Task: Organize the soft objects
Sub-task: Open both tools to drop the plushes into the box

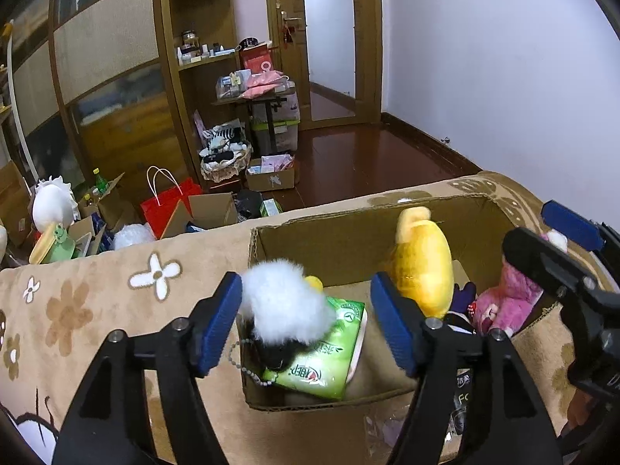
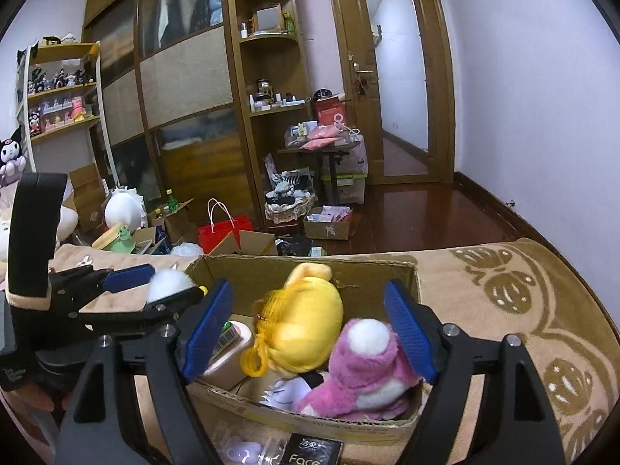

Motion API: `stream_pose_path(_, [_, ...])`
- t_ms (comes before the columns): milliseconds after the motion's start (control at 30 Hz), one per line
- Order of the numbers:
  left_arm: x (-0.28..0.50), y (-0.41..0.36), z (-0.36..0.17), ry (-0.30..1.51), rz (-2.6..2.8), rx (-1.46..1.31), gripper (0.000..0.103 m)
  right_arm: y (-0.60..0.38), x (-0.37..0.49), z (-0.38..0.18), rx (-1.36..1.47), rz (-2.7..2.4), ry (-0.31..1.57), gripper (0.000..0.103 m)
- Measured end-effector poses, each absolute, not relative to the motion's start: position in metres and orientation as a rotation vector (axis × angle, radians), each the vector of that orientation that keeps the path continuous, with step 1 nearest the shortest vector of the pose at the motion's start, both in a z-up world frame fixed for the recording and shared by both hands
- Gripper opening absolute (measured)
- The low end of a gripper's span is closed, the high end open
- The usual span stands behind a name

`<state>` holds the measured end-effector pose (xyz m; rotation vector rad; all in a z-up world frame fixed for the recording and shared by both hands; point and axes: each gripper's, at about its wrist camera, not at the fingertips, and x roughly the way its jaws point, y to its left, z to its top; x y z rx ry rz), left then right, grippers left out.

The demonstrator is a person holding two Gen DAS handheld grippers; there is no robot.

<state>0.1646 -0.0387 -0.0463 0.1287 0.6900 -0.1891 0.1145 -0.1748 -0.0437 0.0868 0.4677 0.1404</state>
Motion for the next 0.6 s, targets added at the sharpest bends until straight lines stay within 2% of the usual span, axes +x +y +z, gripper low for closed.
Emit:
stream_pose_path(33, [0.164,-0.038,-0.046,0.691,-0.186,0.133,0.072,-0.176,0.113,-0.042,0.090,0.137,0.464,0.092])
stream_pose_path(200, [0.155,-0.036,-0.042,0.684,-0.178,0.153,0.081,-0.180,0.105,-0.036,0.103,0.134,0.455,0.094])
stream_pose_path(233, [0.153,-0.036,-0.041,0.682,-0.177,0.156,0.086,-0.181,0.102,-0.035,0.107,0.133,0.453,0.097])
stream_pose_path(300, [0.147,-0.035,-0.039,0.671,-0.170,0.165,0.088,-0.184,0.098,-0.032,0.124,0.133,0.448,0.102])
stream_pose_path(400, [0.140,-0.033,-0.037,0.672,-0.166,0.183,0.089,-0.187,0.091,-0.029,0.143,0.132,0.455,0.102])
stream_pose_path(500, [0.133,-0.027,-0.036,0.692,-0.163,0.161,0.097,-0.187,0.083,-0.027,0.127,0.128,0.460,0.103])
stream_pose_path(600, [0.125,-0.020,-0.033,0.700,-0.155,0.132,0.099,-0.187,0.074,-0.025,0.120,0.123,0.463,0.103])
